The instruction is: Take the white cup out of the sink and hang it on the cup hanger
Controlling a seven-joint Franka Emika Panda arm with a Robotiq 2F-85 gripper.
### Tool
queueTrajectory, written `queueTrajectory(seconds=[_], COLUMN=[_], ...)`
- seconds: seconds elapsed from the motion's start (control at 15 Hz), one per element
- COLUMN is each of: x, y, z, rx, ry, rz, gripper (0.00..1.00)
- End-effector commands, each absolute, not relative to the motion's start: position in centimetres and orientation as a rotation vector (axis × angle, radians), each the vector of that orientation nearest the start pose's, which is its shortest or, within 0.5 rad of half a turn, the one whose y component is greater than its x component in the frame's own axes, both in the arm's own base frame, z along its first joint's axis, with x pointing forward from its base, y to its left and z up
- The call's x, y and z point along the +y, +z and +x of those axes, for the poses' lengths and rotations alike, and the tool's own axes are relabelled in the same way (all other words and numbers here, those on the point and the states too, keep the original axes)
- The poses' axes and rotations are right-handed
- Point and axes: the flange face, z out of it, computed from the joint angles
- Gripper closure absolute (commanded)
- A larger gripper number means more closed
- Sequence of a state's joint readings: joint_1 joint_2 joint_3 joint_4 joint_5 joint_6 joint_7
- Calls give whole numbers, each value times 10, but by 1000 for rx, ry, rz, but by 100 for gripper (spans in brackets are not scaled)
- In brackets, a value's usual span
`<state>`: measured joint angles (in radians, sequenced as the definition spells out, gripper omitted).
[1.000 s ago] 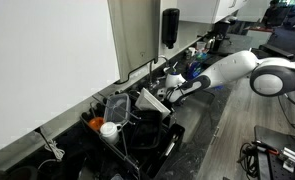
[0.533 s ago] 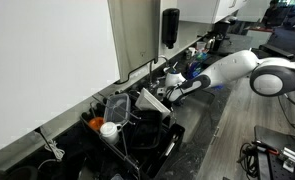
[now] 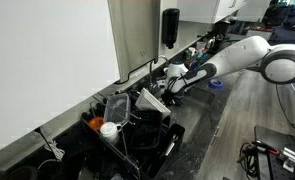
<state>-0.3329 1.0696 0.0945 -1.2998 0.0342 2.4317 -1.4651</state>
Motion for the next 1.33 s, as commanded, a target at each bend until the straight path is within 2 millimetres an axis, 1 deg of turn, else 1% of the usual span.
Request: queueTrajectory(seconds=[0.0, 0.27, 0.4, 0.6, 0.93, 1.27], x=[-190, -196, -199, -202, -201, -200], y=[135, 155, 161, 166, 177, 189], z=[685, 661, 649, 635, 620, 610], rx=[-1844, -1998, -2062, -2119, -2206, -2272], ry=[-293, -383, -410, -407, -437, -547], rz=[-2415, -2171, -2038, -1903, -1745, -1582], gripper=[98, 98, 98, 98, 98, 98])
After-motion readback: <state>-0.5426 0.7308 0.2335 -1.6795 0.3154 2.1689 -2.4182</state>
